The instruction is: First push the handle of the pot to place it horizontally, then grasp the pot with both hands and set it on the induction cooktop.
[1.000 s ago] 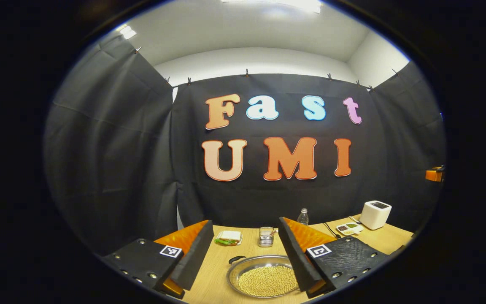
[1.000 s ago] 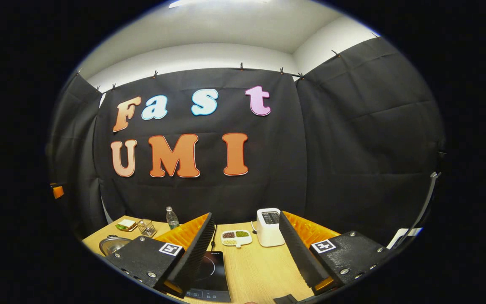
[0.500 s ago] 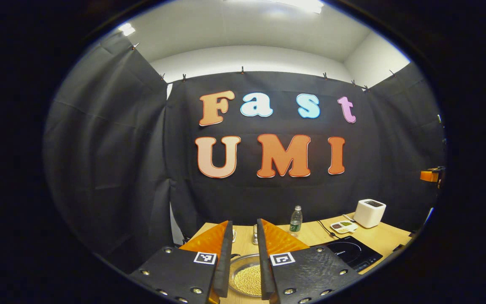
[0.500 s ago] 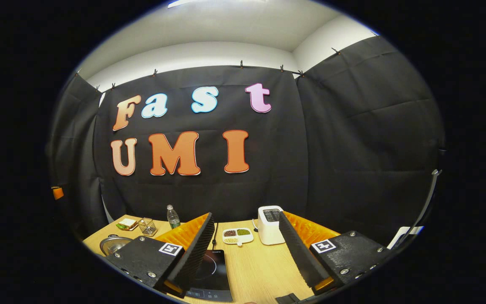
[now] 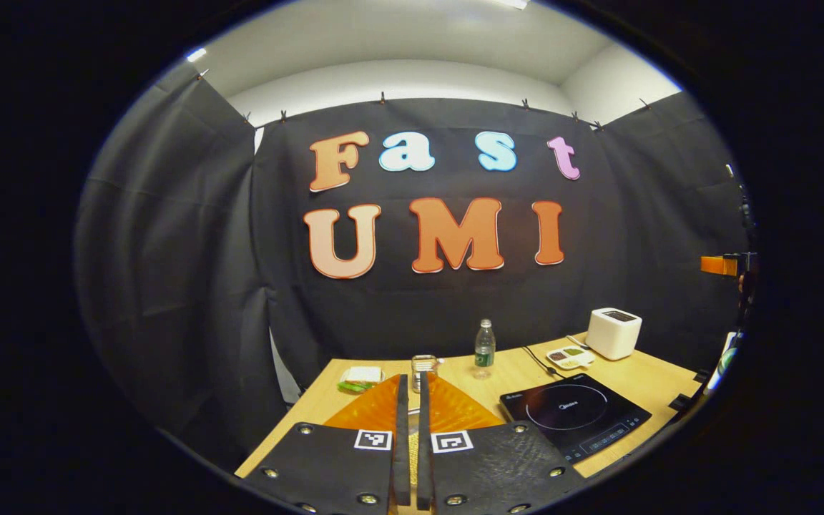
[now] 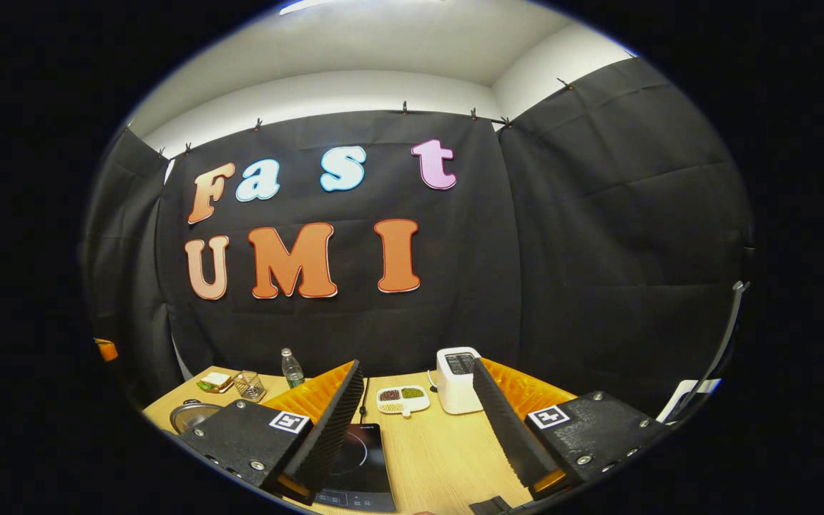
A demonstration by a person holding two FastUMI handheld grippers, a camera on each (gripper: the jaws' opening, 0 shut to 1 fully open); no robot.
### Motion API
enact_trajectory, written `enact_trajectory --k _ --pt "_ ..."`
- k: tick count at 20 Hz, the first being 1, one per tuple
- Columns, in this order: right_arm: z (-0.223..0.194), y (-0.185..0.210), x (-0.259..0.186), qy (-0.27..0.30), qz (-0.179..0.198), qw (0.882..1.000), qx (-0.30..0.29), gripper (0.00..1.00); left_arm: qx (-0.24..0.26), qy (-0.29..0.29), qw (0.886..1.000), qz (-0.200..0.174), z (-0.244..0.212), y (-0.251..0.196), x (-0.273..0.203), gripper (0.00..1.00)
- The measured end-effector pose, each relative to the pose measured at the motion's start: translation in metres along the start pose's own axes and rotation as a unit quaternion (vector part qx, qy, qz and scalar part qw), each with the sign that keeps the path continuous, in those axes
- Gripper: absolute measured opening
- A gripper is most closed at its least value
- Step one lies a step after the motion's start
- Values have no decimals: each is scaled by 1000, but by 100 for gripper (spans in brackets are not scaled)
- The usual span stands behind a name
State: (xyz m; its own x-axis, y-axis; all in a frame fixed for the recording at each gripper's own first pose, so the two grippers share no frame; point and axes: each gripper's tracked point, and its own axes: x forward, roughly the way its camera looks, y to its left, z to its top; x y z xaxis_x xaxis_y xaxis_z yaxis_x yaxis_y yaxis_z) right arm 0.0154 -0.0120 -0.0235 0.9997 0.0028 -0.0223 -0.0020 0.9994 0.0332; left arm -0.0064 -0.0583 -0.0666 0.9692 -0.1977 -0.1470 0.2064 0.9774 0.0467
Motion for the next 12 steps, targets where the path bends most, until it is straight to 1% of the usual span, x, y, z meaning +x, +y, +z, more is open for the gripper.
enact_trajectory --k 3,4,7,8,12 --pt "0 -2 1 -3 -3 1000 -9 95 8 30 999 -10 -27 -10 3 5" --pt "-1 -1 1 -2 -1 1000 -9 100 7 40 999 -15 -37 -15 4 5" --pt "-3 0 3 2 1 1000 -10 100 10 74 997 -29 -69 -29 7 6" --pt "-3 -1 4 2 0 1000 -12 95 11 86 996 -33 -81 -33 6 5" --pt "-6 -1 6 4 1 1000 -14 95 9 135 989 -54 -124 -49 2 5"
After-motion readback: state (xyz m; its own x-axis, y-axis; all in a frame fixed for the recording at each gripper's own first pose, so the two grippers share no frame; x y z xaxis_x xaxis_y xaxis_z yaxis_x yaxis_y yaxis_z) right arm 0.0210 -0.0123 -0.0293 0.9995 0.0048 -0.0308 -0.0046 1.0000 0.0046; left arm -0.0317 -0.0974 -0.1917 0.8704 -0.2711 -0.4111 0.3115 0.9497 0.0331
